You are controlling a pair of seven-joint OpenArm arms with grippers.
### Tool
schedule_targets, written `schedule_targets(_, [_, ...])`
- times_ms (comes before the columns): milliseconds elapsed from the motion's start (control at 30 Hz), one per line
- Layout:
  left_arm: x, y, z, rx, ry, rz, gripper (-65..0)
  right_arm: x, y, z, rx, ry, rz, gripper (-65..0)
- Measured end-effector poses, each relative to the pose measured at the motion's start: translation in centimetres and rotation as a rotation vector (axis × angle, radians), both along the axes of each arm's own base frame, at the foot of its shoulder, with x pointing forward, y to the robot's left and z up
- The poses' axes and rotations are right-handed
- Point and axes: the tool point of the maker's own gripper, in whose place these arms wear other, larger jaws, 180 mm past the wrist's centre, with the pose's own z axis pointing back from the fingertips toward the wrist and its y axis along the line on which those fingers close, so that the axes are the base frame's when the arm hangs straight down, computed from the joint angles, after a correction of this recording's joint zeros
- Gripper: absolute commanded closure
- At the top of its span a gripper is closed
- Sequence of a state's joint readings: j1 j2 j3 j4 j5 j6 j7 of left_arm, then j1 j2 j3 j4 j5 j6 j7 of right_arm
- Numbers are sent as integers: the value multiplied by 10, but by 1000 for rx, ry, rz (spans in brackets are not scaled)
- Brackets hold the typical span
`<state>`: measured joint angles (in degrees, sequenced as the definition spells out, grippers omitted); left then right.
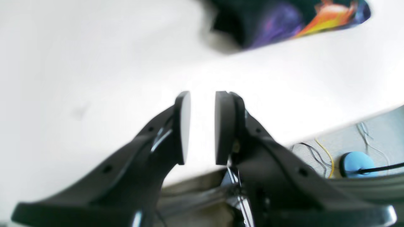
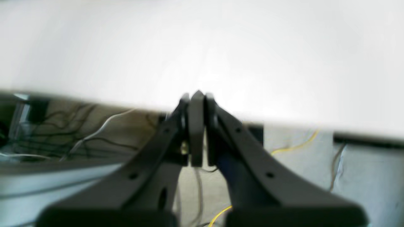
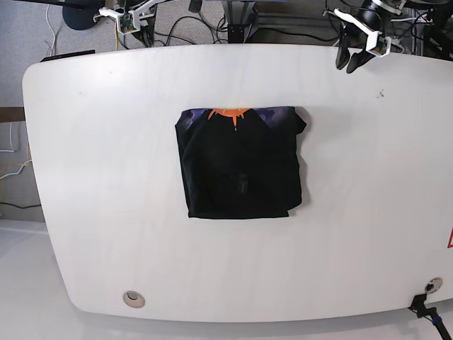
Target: Fold the T-shirt properly
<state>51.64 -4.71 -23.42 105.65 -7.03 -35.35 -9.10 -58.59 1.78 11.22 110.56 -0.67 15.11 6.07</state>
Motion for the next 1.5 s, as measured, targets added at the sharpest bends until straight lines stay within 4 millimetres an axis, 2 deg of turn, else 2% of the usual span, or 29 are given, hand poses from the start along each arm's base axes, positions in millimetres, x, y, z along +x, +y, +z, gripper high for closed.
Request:
schedule_targets(133, [-37, 5, -8, -1, 91, 39, -121, -38, -3, -4, 72, 77, -71, 0])
schedule_targets(233, [-60, 1, -12, -10, 156, 28, -121, -78, -5, -25, 75, 214, -95, 0])
schedule_targets(333, [-77, -6, -20, -45, 200, 50, -121, -98, -2, -41, 97, 261, -117, 0])
schedule_targets(400, [-93, -13, -39, -86, 259, 64, -121, -122, 13, -61, 130, 348, -101, 0])
schedule_targets(467, [-109, -21, -65, -126, 336, 71, -121, -134, 26, -82, 161, 404, -87, 0])
schedule_targets(567, [-113, -26, -105, -173, 398, 105, -121, -129, 36, -115, 191, 427, -86, 0])
schedule_targets(667, [-107, -22, -138, -189, 437, 139, -121, -130, 33, -143, 185, 468, -103, 0])
schedule_targets(767, [-119, -23, -171, -161, 528, 119, -121, -143, 29, -169, 181, 545, -110, 0])
schedule_targets(833, [-119, -27, -187, -168, 560, 124, -121, -139, 26, -181, 177, 558, -110, 0])
schedule_targets(1000, [-111, -35, -221, -188, 630, 122, -121, -123, 19, -209, 173, 585, -134, 0])
schedule_targets(1233, [-134, -54, -258, -174, 796, 68, -121, -115, 18, -228, 173, 624, -140, 0])
schedule_targets(1333, [-130, -42, -273, -110, 824, 135, -124, -106, 18, -236, 175, 634, -143, 0])
schedule_targets(1433, [-119, -40, -282, -105, 851, 144, -125, -99, 20, -247, 148, 665, -94, 0])
schedule_targets(1500, [-120, -41, -289, -77, 886, 133, -126, -95, 22, -253, 139, 681, -74, 0])
